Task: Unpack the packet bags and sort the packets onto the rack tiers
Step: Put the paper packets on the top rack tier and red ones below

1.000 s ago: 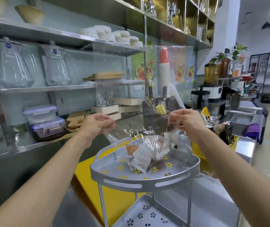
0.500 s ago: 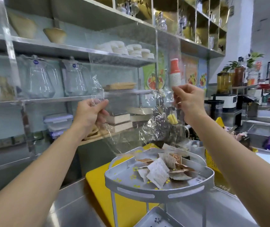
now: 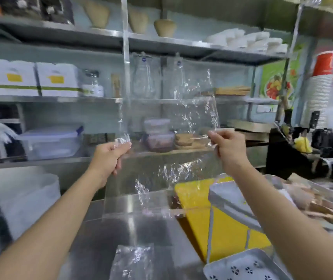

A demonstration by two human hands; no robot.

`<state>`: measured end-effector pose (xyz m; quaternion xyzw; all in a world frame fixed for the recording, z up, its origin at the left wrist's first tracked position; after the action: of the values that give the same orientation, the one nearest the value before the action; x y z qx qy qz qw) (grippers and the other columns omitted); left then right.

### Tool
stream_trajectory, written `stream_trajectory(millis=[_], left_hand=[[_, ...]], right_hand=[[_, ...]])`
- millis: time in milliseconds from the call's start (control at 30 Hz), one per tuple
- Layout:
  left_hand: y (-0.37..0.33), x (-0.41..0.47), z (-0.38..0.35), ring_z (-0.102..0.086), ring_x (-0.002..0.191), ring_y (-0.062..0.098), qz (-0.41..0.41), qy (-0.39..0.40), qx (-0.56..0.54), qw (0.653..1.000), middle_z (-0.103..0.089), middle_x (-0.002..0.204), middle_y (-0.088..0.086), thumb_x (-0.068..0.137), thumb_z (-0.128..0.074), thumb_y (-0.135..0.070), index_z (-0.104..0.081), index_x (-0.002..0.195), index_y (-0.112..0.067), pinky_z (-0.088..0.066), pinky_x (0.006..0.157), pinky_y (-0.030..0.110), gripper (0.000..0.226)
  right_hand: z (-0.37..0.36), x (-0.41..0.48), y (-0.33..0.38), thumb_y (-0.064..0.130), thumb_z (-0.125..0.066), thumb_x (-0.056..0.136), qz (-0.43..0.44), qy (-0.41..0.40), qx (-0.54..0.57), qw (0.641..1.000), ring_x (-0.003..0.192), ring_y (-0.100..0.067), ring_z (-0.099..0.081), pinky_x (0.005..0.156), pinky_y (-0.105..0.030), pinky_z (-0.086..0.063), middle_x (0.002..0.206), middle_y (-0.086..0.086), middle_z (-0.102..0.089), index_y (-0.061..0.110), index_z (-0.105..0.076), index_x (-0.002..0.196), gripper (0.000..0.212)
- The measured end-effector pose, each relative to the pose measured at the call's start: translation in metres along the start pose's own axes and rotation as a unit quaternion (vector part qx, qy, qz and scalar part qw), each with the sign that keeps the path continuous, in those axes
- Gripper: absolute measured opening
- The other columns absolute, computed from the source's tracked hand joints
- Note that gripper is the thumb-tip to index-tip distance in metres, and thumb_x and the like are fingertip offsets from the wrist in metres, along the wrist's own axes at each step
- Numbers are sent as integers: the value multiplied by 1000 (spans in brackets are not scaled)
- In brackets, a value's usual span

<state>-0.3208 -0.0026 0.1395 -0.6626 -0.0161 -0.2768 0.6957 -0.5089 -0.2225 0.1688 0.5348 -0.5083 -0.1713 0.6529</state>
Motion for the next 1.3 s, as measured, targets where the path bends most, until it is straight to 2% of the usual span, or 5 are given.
stream_trajectory(millis=[600, 733, 900, 1167, 1300], left_hand=[[253, -219, 297, -30, 29, 5, 296, -242, 174, 907, -37, 31, -7, 85, -65, -20, -56, 56, -10, -23, 34, 17, 31], [290, -264, 324, -58, 62, 29, 367, -211, 340, 840, -59, 62, 15, 83, -60, -36, -52, 59, -15, -45, 62, 32, 33], [313, -298, 321, -62, 100, 33, 431, -121, 515, 731, -67, 104, 15, 88, -48, -41, -63, 95, -16, -48, 81, 36, 30], [290, -259, 303, -53, 109, 40, 343, -123, 600, 712, -56, 114, 24, 83, -59, -27, -54, 112, -2, -42, 90, 45, 39], [276, -203, 232, -51, 111, 39, 242, -97, 541, 799, -58, 116, 21, 84, -59, -26, -56, 116, -3, -38, 93, 44, 39]], right_hand=[[-275, -271, -252, 11, -64, 84, -227, 370, -171, 885, 30, -2, -46, 40, -21, -38, 36, 5, -54, 16, -56, 51, 35], [-287, -325, -268, 27, -56, 84, -145, 455, -333, 813, 86, -32, -65, 72, -34, -49, 84, -13, -70, 9, -63, 80, 20], [-285, -355, -272, 31, -43, 94, -7, 525, -487, 698, 108, -35, -60, 87, -38, -45, 116, -16, -64, 9, -53, 111, 30], [-273, -322, -263, 31, -46, 92, -15, 469, -444, 763, 107, -35, -56, 87, -40, -42, 114, -15, -61, 5, -52, 105, 30], [-243, -280, -254, 25, -50, 89, -12, 367, -430, 825, 101, -35, -57, 84, -39, -43, 108, -16, -61, 4, -55, 101, 25]])
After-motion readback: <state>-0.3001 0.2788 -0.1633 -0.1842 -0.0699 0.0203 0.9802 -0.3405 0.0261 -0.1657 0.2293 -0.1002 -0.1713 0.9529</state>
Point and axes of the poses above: each hand's wrist, its own x-axis towards the middle knuckle, its own z-axis out of the back of the hand, y = z × x, the point moved 4 cm from there along x, towards the middle knuckle
